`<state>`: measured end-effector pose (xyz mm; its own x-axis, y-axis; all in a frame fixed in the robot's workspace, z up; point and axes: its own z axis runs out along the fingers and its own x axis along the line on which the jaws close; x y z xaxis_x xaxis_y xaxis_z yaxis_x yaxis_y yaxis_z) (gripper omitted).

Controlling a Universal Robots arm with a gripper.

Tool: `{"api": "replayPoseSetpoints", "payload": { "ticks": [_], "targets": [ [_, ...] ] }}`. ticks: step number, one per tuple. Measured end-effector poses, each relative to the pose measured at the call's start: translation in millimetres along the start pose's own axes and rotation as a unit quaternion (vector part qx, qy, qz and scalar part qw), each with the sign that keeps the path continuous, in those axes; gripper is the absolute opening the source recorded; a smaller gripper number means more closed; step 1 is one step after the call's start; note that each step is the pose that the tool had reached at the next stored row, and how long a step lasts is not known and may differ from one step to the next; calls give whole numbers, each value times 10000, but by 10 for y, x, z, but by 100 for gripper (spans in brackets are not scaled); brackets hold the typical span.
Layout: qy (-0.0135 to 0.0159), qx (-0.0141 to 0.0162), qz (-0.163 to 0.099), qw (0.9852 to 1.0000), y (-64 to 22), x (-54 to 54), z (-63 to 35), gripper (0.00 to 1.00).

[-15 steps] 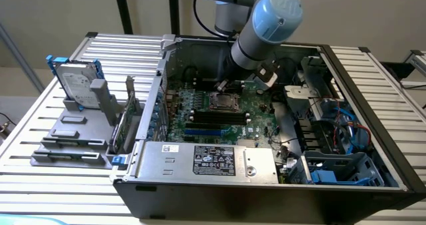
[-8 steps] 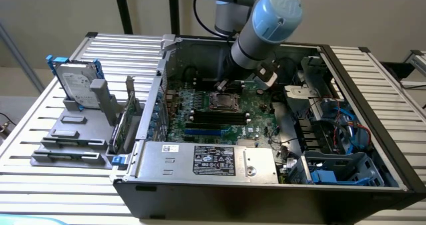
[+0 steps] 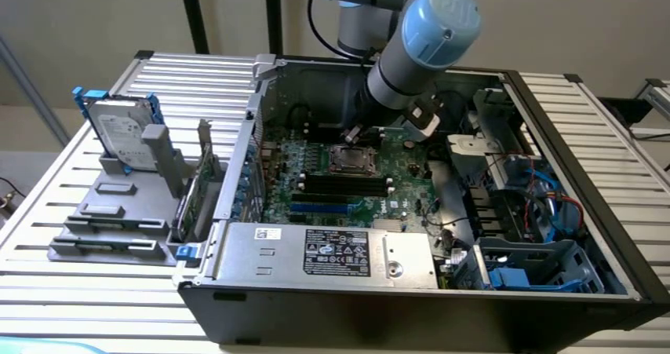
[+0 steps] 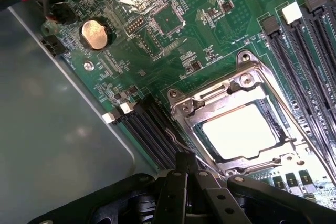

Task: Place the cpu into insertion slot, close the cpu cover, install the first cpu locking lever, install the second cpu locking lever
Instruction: 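Install the first cpu locking lever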

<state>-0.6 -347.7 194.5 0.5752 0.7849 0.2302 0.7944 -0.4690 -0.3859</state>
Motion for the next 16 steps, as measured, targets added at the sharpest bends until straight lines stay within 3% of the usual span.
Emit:
{"api": "replayPoseSetpoints", "payload": {
  "ticks": [16],
  "targets": [
    [1, -1, -1, 10000, 13, -3, 32, 11]
  ]
}}
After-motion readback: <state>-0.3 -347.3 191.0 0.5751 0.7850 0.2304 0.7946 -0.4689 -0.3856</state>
